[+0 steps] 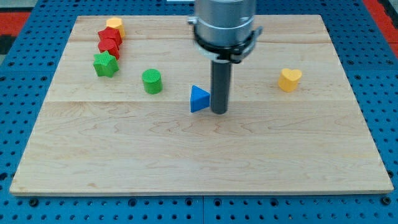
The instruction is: Move blue triangle below green star
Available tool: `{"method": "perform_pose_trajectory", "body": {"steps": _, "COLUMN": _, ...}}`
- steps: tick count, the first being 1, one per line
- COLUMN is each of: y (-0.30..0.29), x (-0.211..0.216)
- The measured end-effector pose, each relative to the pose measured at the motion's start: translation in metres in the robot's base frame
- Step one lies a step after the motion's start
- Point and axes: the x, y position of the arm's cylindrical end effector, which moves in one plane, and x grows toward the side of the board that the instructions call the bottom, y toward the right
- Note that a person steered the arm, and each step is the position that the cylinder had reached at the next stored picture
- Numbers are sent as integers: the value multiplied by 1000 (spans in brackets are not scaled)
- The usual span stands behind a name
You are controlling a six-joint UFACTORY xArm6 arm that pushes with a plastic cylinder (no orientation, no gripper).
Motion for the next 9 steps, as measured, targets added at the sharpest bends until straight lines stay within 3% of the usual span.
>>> {"method": "perform_pose_trajectory", "body": {"steps": 1, "y": 5, "x": -12}}
{"method": "perform_pose_trajectory", "body": {"steps": 6, "y": -180, "x": -21}}
{"method": "perform_pose_trajectory", "body": {"steps": 9, "y": -199, "x": -37}}
